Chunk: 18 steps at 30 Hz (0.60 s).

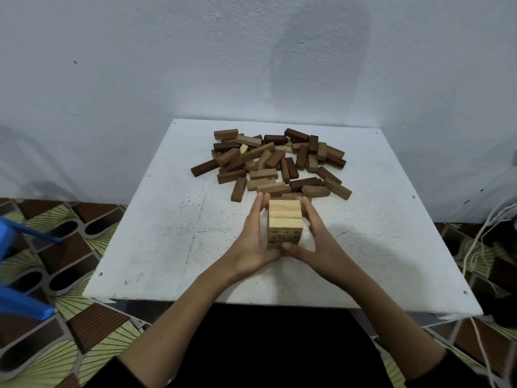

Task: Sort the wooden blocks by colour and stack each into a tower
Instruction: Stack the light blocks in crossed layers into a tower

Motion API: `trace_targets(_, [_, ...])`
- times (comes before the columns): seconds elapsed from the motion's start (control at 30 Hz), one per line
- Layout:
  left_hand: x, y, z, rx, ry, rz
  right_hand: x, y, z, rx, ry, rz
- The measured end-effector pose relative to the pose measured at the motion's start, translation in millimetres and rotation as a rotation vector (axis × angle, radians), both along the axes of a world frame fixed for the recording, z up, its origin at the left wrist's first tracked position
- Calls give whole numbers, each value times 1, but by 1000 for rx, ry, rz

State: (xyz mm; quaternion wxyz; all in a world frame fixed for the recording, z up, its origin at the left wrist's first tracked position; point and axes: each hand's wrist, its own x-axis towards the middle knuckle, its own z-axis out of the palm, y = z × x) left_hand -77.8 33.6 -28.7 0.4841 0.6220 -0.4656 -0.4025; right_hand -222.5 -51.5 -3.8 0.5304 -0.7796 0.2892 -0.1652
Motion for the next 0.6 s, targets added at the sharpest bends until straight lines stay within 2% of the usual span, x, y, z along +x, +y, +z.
trace_targets(0.17, [16,-1,10,-82,-114,29,-2,-20,7,-135,-35,-11])
trace_targets(0.3, [22,-6,12,-83,-160,34,1,-29,7,-223,22,35])
trace_targets(0.6, [24,-11,13,-87,-173,23,5,-36,-1,-284,68,38])
